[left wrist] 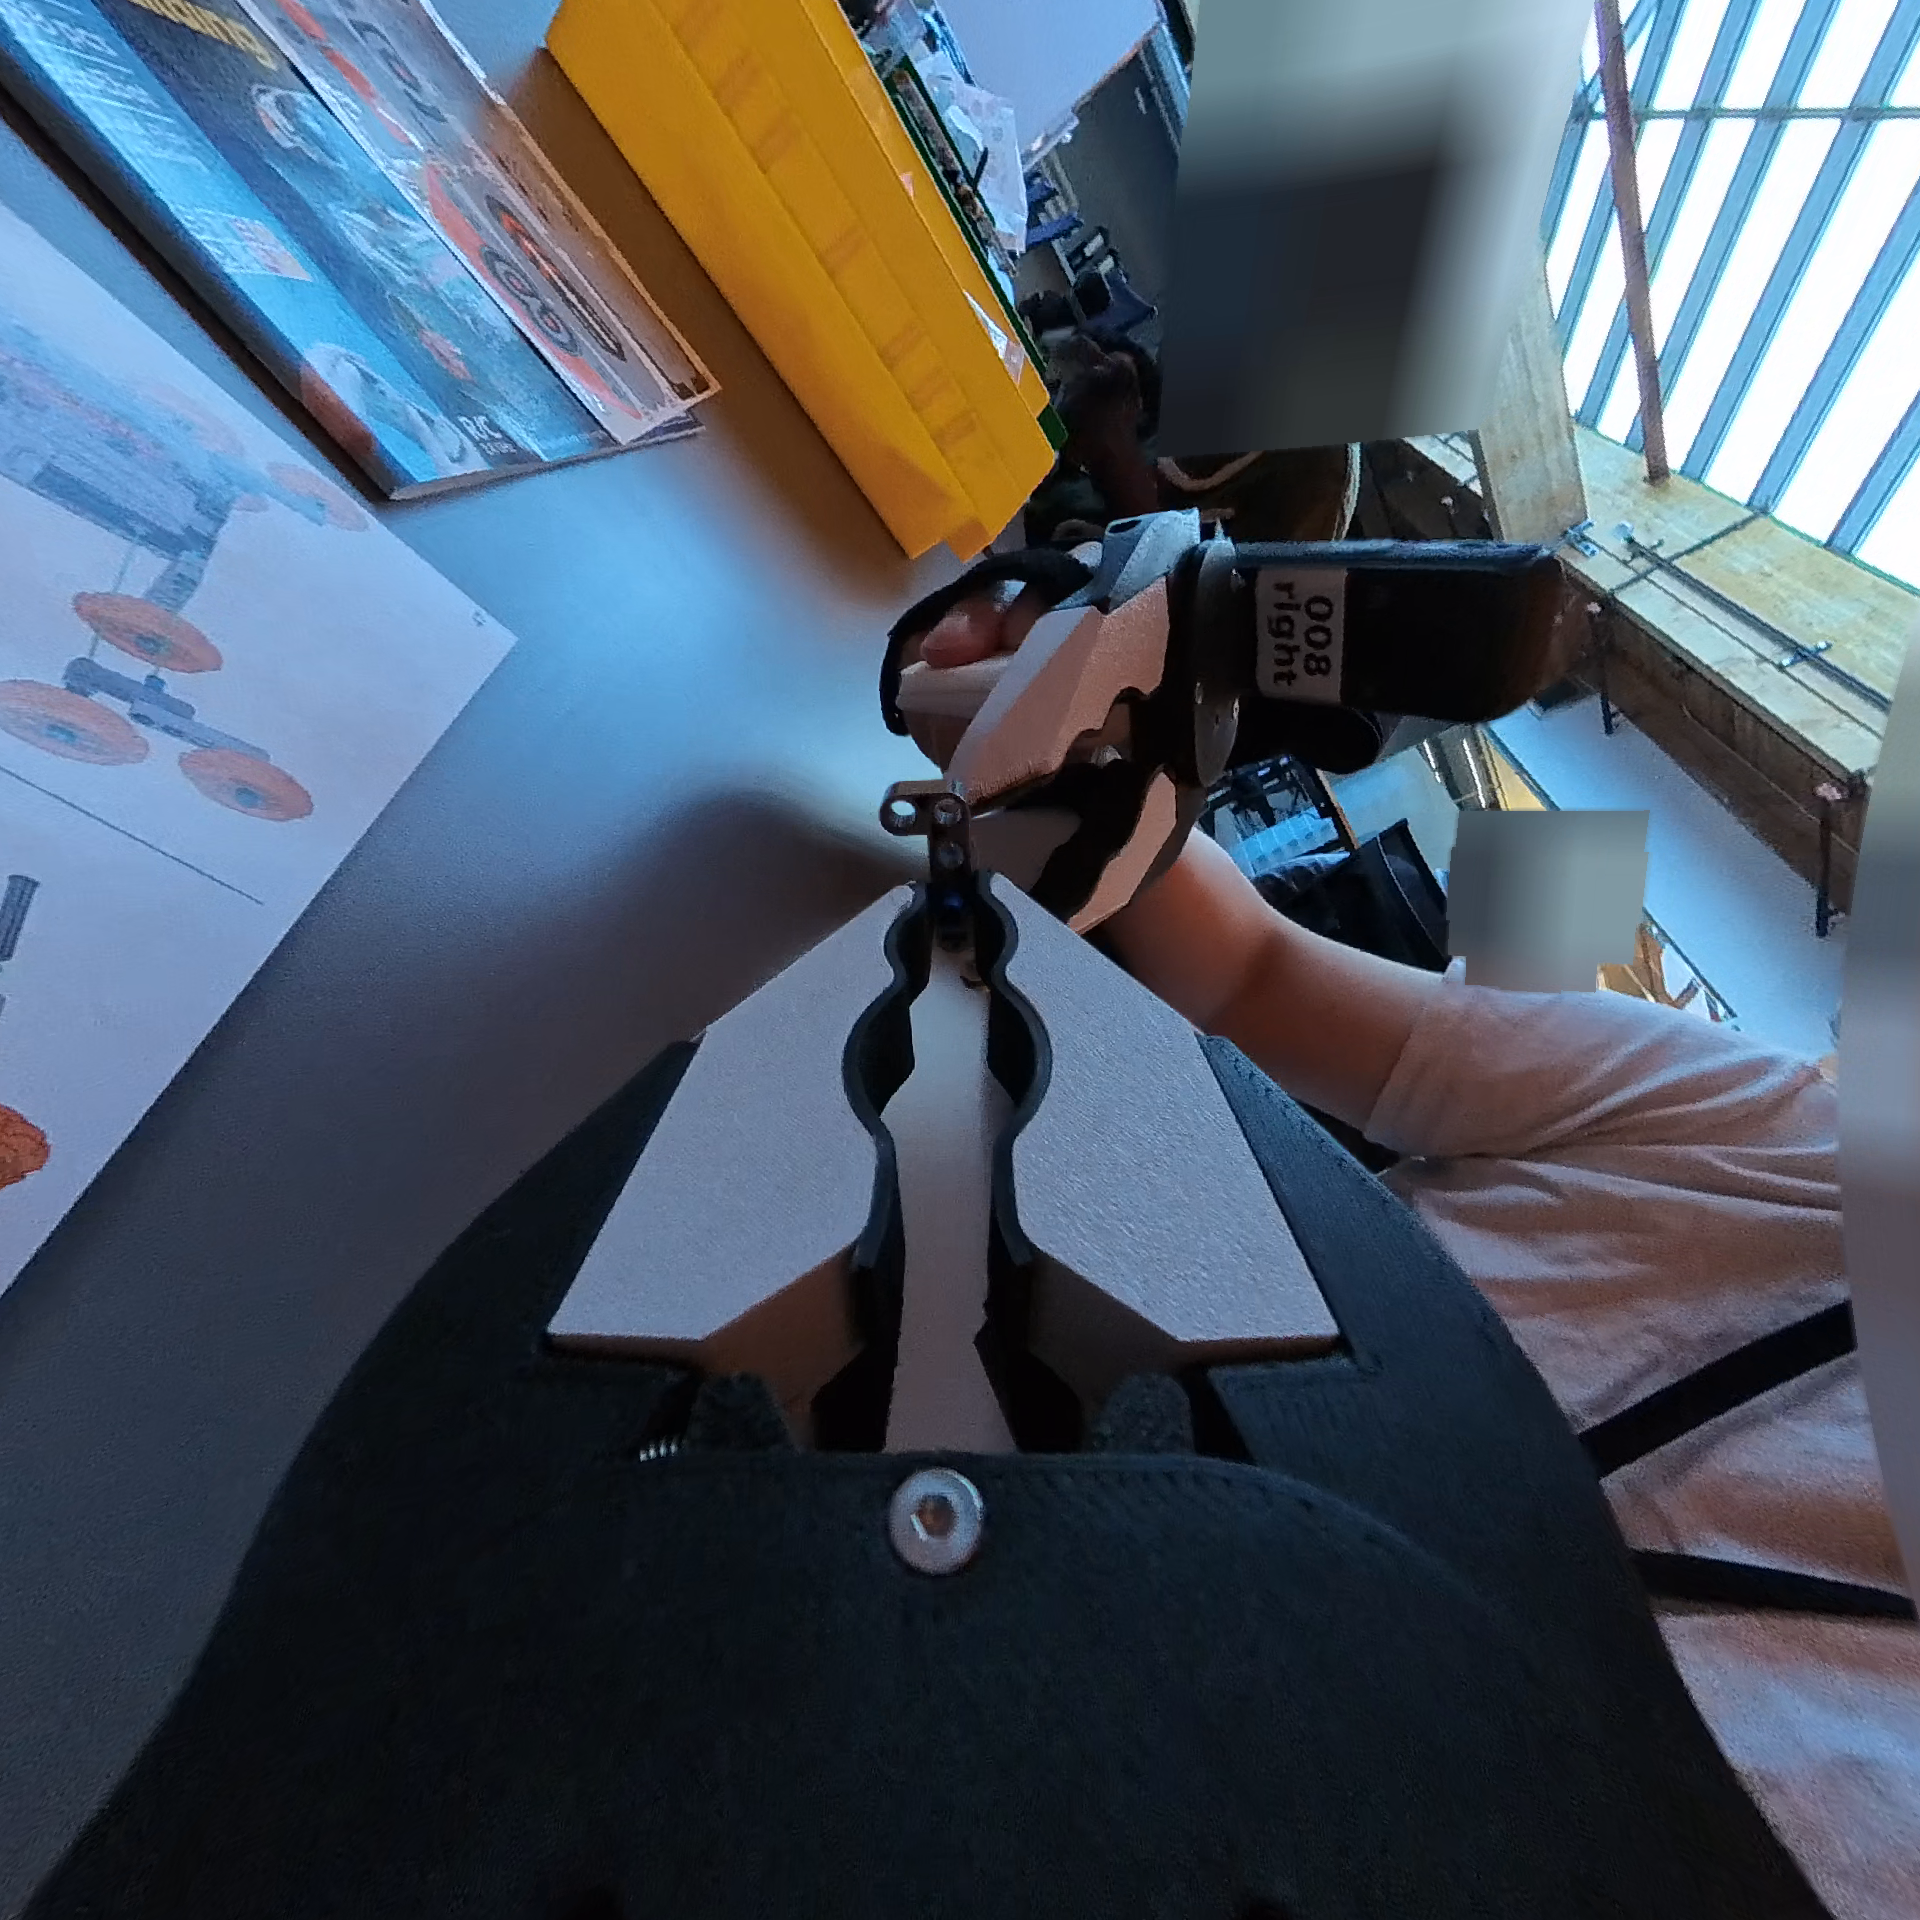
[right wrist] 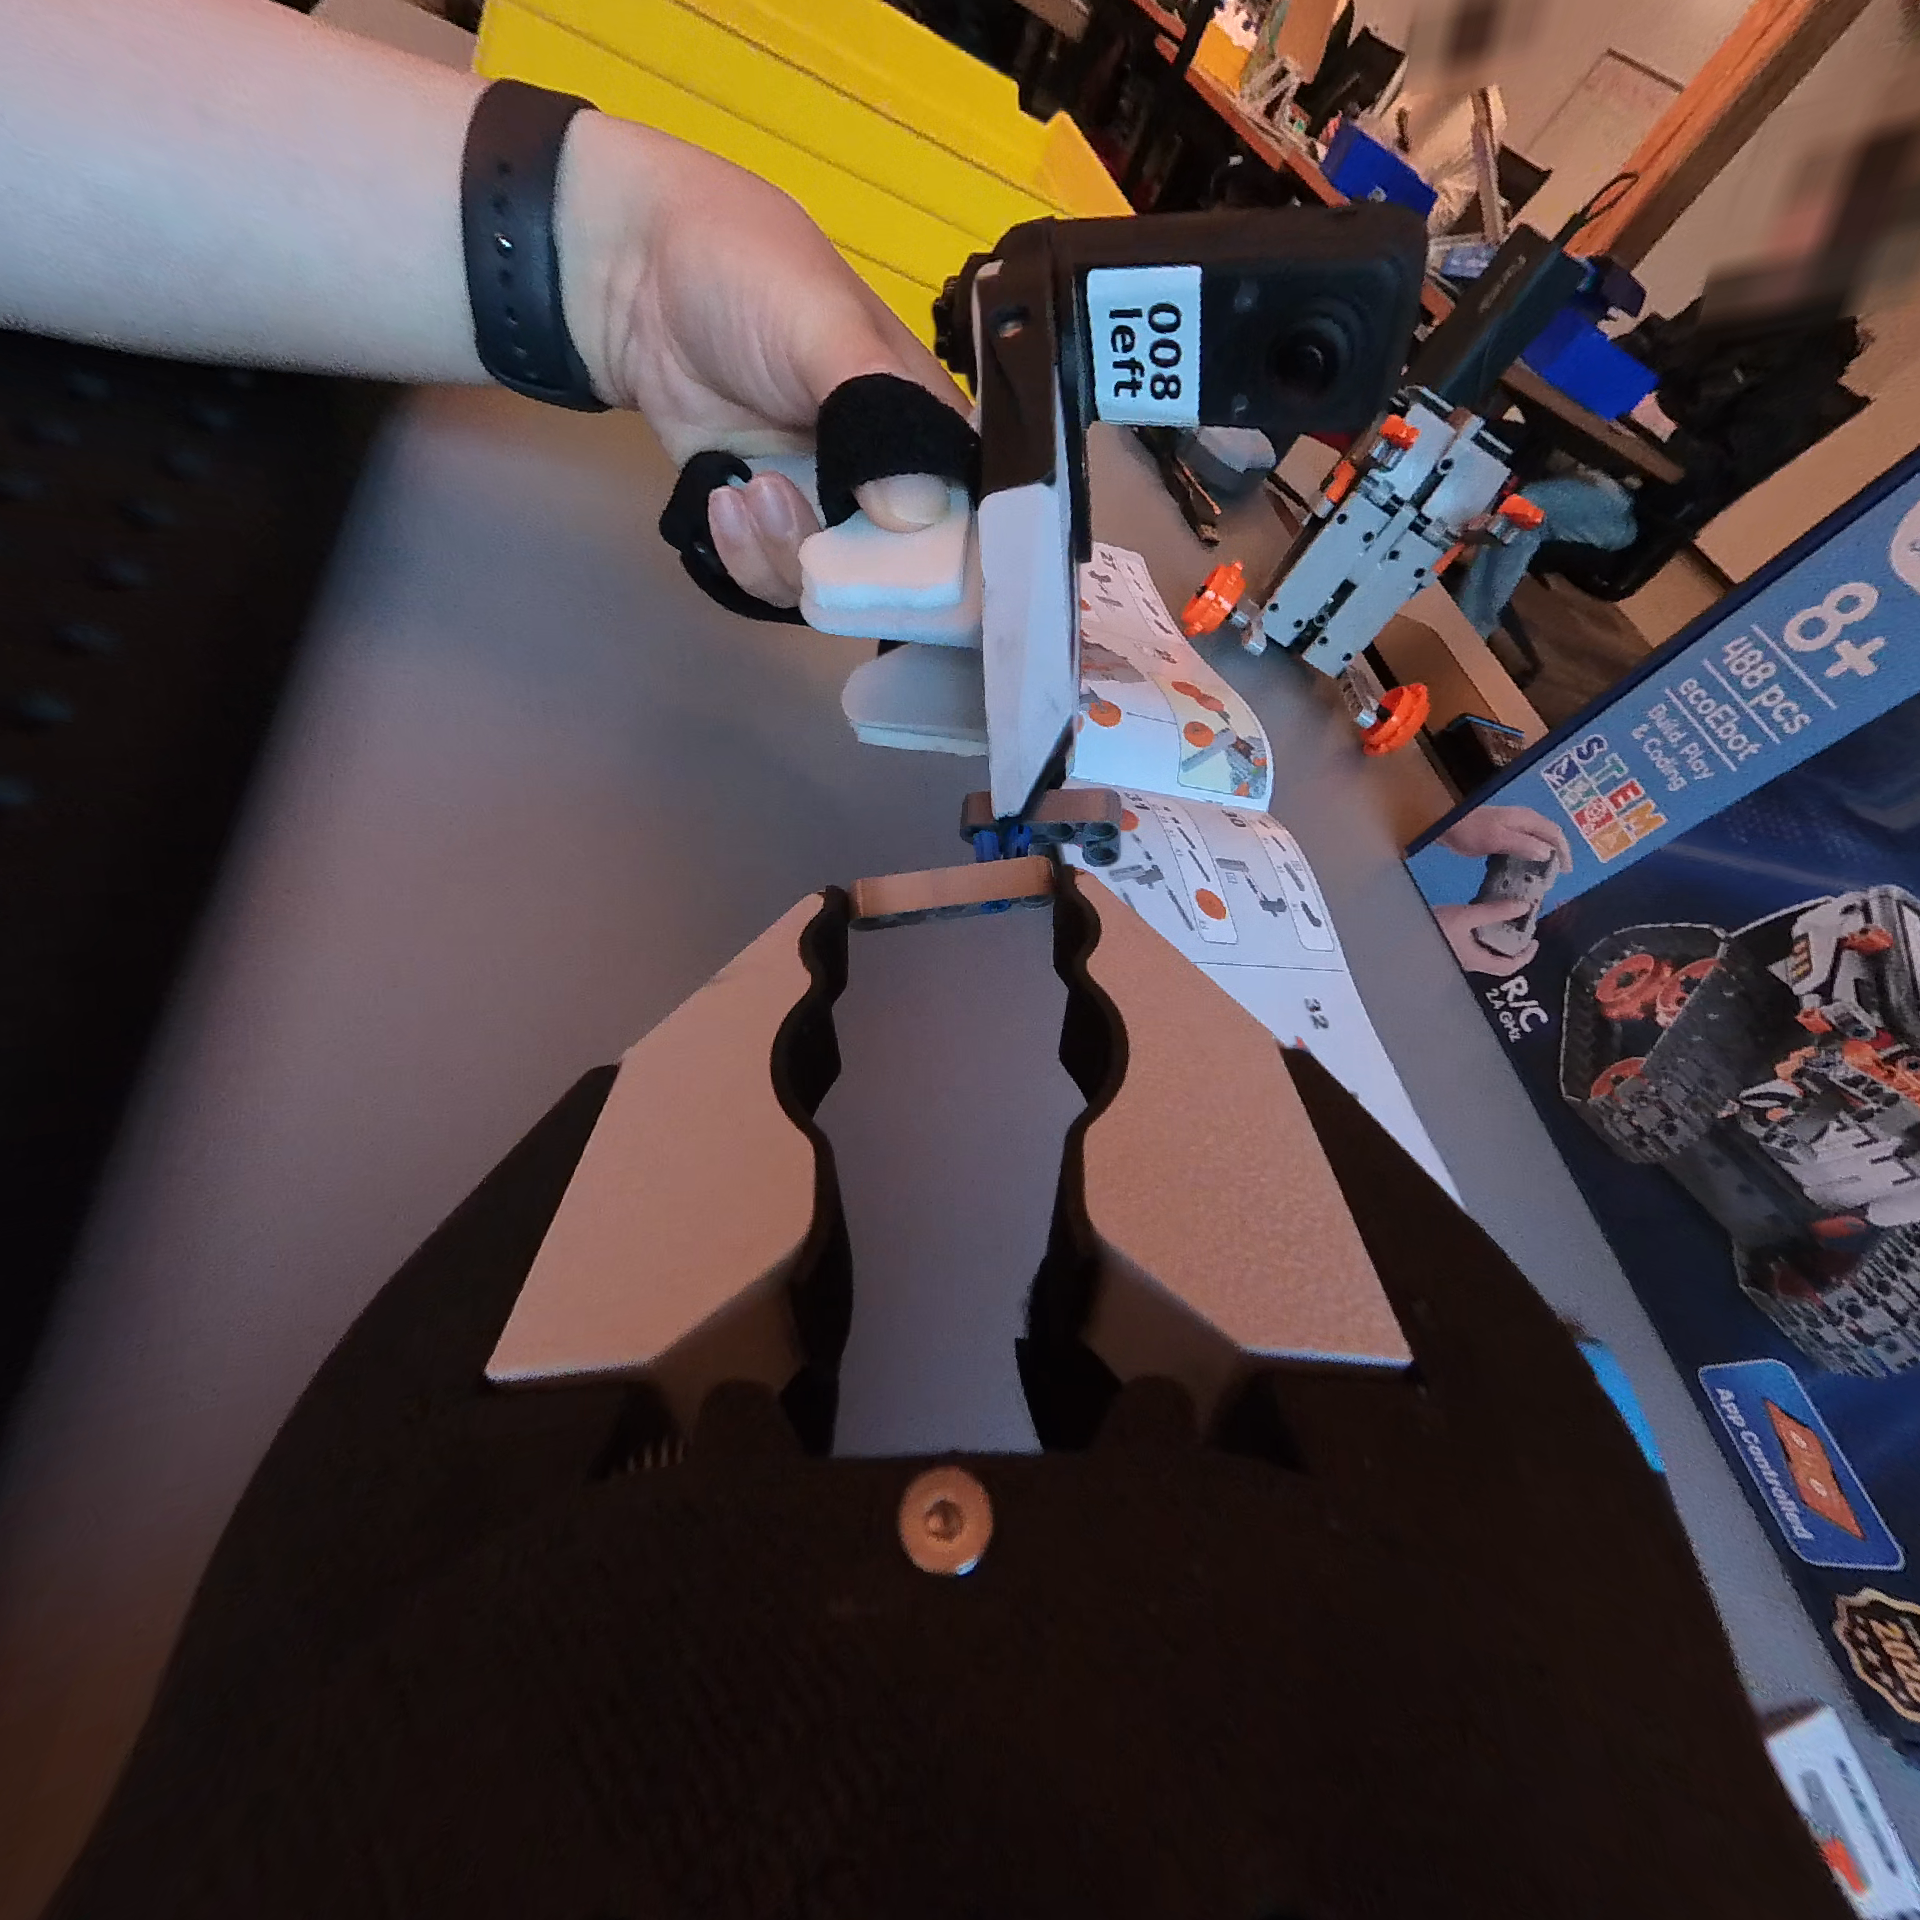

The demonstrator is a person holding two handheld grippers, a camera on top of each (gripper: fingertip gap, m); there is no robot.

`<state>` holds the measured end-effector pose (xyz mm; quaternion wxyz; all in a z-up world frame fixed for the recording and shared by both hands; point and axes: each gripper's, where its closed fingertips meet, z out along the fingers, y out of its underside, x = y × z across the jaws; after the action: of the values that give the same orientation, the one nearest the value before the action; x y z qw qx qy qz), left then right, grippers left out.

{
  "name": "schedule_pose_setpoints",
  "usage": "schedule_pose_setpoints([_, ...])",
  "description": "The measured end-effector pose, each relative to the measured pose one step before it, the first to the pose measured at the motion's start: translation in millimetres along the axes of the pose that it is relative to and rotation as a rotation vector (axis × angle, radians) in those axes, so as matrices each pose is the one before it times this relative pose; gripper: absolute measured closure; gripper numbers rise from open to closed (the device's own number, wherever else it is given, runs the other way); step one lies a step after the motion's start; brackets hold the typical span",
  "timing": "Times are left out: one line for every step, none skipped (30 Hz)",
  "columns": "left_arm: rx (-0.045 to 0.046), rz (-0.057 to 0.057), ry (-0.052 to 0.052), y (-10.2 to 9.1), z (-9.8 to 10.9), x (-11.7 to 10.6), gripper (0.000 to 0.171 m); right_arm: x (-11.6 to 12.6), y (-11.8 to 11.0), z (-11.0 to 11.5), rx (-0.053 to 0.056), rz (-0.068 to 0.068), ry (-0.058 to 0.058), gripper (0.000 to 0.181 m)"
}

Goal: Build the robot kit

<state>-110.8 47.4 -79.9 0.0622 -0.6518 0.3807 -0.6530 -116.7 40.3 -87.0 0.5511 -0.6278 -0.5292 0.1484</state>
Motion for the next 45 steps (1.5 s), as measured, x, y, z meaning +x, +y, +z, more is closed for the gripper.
schedule_pose_setpoints([-0.00607,0.0079,0.0003,0.90,0.13,0.74,0.167,-0.64,-0.16,-0.21,0.0033,0.0124,-0.0094,0.142])
schedule_pose_setpoints([0.00016,0.0046,-0.0002,-0.02,0.46,0.36,0.167,0.05,-0.21,0.08,0.0050,0.0117,-0.0037,0.142])
schedule_pose_setpoints([-0.00209,-0.0020,0.0014,0.33,0.39,0.08,0.167,-0.97,0.69,0.06,-0.0015,0.0055,-0.0096,0.142])
schedule_pose_setpoints([-0.00657,-0.0036,0.0060,1.03,0.26,0.43,0.167,-1.56,0.33,-0.16,-0.0006,0.0036,-0.0129,0.142])
schedule_pose_setpoints([-0.00177,-0.0024,0.0031,0.26,0.10,-0.10,0.167,-0.31,-0.11,-0.07,0.0023,0.0042,-0.0042,0.142])
schedule_pose_setpoints([0.00075,-0.0017,0.0008,-0.13,-0.01,-0.05,0.167,-0.03,0.30,0.00,0.0008,0.0039,-0.0030,0.142])
schedule_pose_setpoints([-0.00713,0.0019,-0.0015,1.02,0.20,-0.21,0.167,-1.82,0.66,-0.02,-0.0028,0.0039,-0.0133,0.142])
schedule_pose_setpoints([-0.00992,0.0050,-0.0033,1.58,0.28,-0.24,0.167,-2.30,0.58,0.10,-0.0043,0.0025,-0.0160,0.142])
schedule_pose_setpoints([-0.00290,0.0048,-0.0049,0.38,0.22,-0.46,0.167,-0.89,-0.28,0.19,0.0012,0.0018,-0.0043,0.142])
schedule_pose_setpoints([0.00246,0.0017,-0.0038,-0.42,-0.02,-0.24,0.167,0.41,0.26,0.01,-0.0025,-0.0034,0.0035,0.142])
schedule_pose_setpoints([0.00081,-0.0003,-0.0001,-0.05,0.02,0.31,0.167,-0.15,-0.43,-0.25,0.0017,-0.0002,-0.0011,0.142])
schedule_pose_setpoints([0.00473,-0.0005,0.0023,-0.60,-0.06,0.57,0.167,0.75,-1.15,-0.46,0.0057,0.0038,0.0036,0.142])
schedule_pose_setpoints([0.00884,-0.0005,0.0030,-1.18,-0.10,0.73,0.167,0.77,-1.19,-0.58,0.0061,0.0047,0.0028,0.142])
schedule_pose_setpoints([0.00599,-0.0009,0.0019,-0.78,0.06,0.69,0.167,0.44,-0.87,-0.61,0.0048,0.0061,-0.0001,0.142])
schedule_pose_setpoints([0.00673,-0.0002,0.0010,-0.90,0.33,0.54,0.167,0.66,-0.74,-0.66,0.0062,0.0050,0.0023,0.142])
schedule_pose_setpoints([0.00826,-0.0003,0.0011,-1.03,0.26,0.59,0.167,0.85,-0.80,-0.74,0.0050,0.0050,0.0034,0.143])
schedule_pose_setpoints([0.00773,0.0018,-0.0016,-1.15,0.40,0.34,0.167,0.84,-0.35,-0.56,-0.0006,0.0016,0.0035,0.143])
schedule_pose_setpoints([0.00671,0.0070,-0.0053,-1.13,0.18,0.21,0.167,1.22,-0.60,-0.42,-0.0004,-0.0015,0.0082,0.143])
schedule_pose_setpoints([0.00870,0.0083,-0.0071,-1.48,0.03,0.29,0.167,1.13,-0.50,-0.22,-0.0015,-0.0014,0.0087,0.143])
schedule_pose_setpoints([0.00559,0.0099,-0.0059,-0.92,-0.12,0.46,0.167,0.79,-0.72,-0.20,-0.0014,-0.0010,0.0062,0.143])
schedule_pose_setpoints([0.00979,0.0082,-0.0054,-1.53,-0.08,0.48,0.167,1.53,-1.05,-0.24,0.0017,0.0019,0.0104,0.143])
schedule_pose_setpoints([0.01196,0.0038,-0.0029,-1.72,-0.10,0.44,0.167,1.45,-1.07,-0.32,0.0022,0.0007,0.0113,0.143])
schedule_pose_setpoints([0.01188,0.0026,0.0002,-1.55,0.10,0.48,0.167,1.19,-0.86,-0.49,0.0010,0.0009,0.0074,0.143])
schedule_pose_setpoints([0.00878,0.0011,-0.0003,-1.00,0.36,-0.24,0.167,1.24,0.17,-0.34,-0.0037,0.0007,0.0077,0.143])
schedule_pose_setpoints([0.01301,-0.0008,-0.0031,-1.54,0.41,-0.74,0.167,1.57,0.41,0.02,-0.0034,0.0000,0.0107,0.143])
schedule_pose_setpoints([0.00606,-0.0020,-0.0014,-0.61,0.22,-0.54,0.167,0.52,0.28,0.09,-0.0021,0.0023,0.0034,0.143])
schedule_pose_setpoints([0.00697,-0.0010,-0.0011,-1.03,-0.08,-0.20,0.167,1.00,-0.46,0.22,0.0008,0.0055,0.0069,0.143])
schedule_pose_setpoints([0.01254,0.0022,-0.0033,-1.79,-0.22,-0.01,0.167,1.55,-0.66,0.30,0.0014,0.0012,0.0105,0.143])
schedule_pose_setpoints([0.00646,0.0036,-0.0032,-0.99,-0.19,0.20,0.167,0.33,-0.63,0.09,-0.0001,0.0015,0.0038,0.143])
schedule_pose_setpoints([0.00275,0.0023,-0.0007,-0.31,-0.33,0.40,0.167,0.14,-0.58,0.19,-0.0001,0.0011,0.0028,0.143])
schedule_pose_setpoints([0.00849,-0.0002,-0.0035,-1.02,-0.18,-0.29,0.167,1.13,0.05,0.36,-0.0044,0.0002,0.0101,0.143])
schedule_pose_setpoints([0.00752,-0.0008,-0.0035,-0.67,0.22,-0.41,0.167,0.44,0.20,0.22,-0.0053,-0.0055,0.0064,0.143])
schedule_pose_setpoints([0.00036,-0.0020,-0.0015,-0.04,-0.11,-0.34,0.167,0.21,0.42,0.39,-0.0054,0.0010,0.0030,0.143])
schedule_pose_setpoints([0.00457,-0.0005,-0.0055,-0.72,-0.27,-1.00,0.167,1.23,0.50,0.98,-0.0052,0.0091,0.0086,0.143])
schedule_pose_setpoints([0.00601,-0.0009,-0.0046,-0.74,-0.34,-0.97,0.167,0.55,0.32,0.84,-0.0029,0.0006,0.0070,0.143])
schedule_pose_setpoints([-0.00042,-0.0031,0.0018,0.17,-0.38,-0.13,0.167,-0.30,0.22,0.41,-0.0022,-0.0019,-0.0010,0.142])
schedule_pose_setpoints([-0.00137,-0.0040,0.0007,0.28,-0.18,-0.47,0.167,-0.19,0.52,0.37,-0.0029,0.0052,-0.0027,0.142])
schedule_pose_setpoints([-0.00233,-0.0021,-0.0005,0.62,0.15,-0.55,0.167,-0.16,0.69,-0.21,-0.0022,0.0008,-0.0034,0.142])
schedule_pose_setpoints([-0.00264,-0.0019,0.0026,0.62,0.36,0.12,0.167,-0.24,0.26,-0.43,0.0001,-0.0002,-0.0039,0.142])
schedule_pose_setpoints([-0.00476,-0.0011,0.0041,0.55,0.22,0.36,0.167,-0.56,-0.03,-0.40,0.0006,0.0008,-0.0059,0.142])
schedule_pose_setpoints([-0.00264,0.0002,0.0017,0.14,0.04,0.06,0.167,0.01,-0.17,-0.23,0.0006,-0.0009,-0.0010,0.142])
schedule_pose_setpoints([-0.00159,-0.0001,0.0005,0.38,0.35,0.00,0.167,-0.54,0.61,-0.28,-0.0032,-0.0043,-0.0044,0.142])
schedule_pose_setpoints([-0.00762,-0.0018,0.0013,1.13,0.38,-0.05,0.167,-0.78,0.53,-0.28,-0.0023,-0.0030,-0.0058,0.142])
schedule_pose_setpoints([0.00041,-0.0030,-0.0010,0.13,0.23,-0.41,0.167,0.26,0.60,0.16,-0.0049,-0.0001,0.0017,0.142])
schedule_pose_setpoints([-0.00094,-0.0049,-0.0008,0.35,0.11,-0.59,0.167,-0.15,0.82,0.37,-0.0078,-0.0054,0.0007,0.142])
